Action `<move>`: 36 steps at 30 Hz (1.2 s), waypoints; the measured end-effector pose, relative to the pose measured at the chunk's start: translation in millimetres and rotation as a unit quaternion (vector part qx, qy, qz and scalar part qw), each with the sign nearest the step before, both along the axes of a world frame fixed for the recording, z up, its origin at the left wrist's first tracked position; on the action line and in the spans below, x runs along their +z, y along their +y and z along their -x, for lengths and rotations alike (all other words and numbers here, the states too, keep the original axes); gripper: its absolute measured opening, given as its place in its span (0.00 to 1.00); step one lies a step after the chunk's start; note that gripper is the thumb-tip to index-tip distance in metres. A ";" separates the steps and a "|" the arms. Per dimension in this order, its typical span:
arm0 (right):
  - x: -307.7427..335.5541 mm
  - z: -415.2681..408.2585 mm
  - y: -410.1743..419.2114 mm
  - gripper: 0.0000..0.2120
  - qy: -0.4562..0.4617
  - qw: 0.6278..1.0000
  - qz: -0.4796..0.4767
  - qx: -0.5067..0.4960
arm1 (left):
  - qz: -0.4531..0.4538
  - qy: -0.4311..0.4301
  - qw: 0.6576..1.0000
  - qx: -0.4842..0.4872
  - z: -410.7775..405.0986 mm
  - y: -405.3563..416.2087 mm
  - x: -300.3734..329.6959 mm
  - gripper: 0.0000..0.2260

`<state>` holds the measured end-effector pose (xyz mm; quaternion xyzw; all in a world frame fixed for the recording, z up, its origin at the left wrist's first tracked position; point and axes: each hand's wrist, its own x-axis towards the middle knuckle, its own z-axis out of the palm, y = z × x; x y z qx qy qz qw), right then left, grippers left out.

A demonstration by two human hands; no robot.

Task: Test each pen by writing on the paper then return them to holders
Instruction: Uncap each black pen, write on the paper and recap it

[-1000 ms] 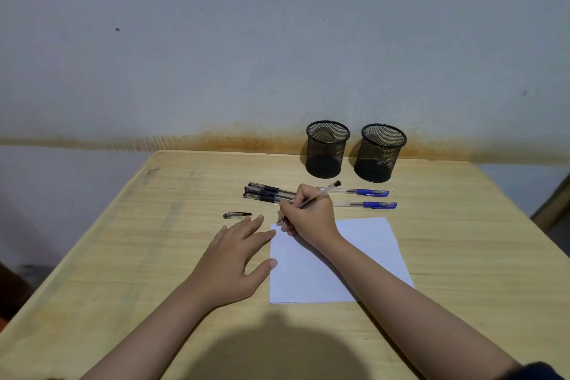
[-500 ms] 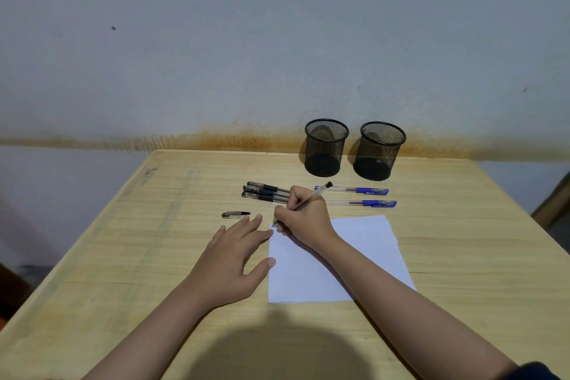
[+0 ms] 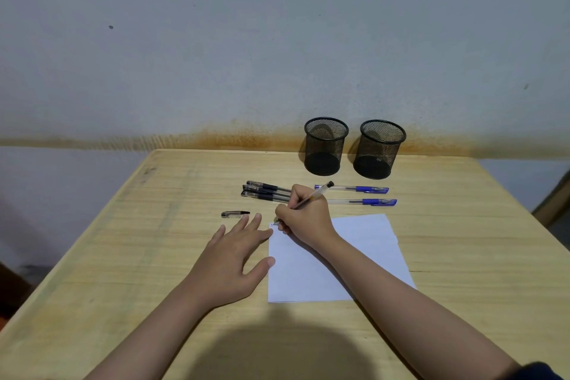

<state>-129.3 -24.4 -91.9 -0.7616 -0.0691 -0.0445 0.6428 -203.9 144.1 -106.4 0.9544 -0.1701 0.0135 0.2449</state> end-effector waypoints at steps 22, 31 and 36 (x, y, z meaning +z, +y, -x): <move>-2.9 -2.8 -1.5 0.15 0.004 1.000 0.002 -0.022 | -0.005 -0.014 1.000 -0.004 -0.6 -0.5 -0.1 0.28; -4.5 -10.5 -1.1 0.13 0.084 0.972 -0.218 0.030 | 0.074 -0.184 0.977 0.079 -15.6 8.3 10.4 0.16; 1.6 -4.7 -4.7 0.11 0.076 0.965 -0.234 0.087 | 0.038 -0.142 0.975 0.165 -40.4 25.7 12.0 0.16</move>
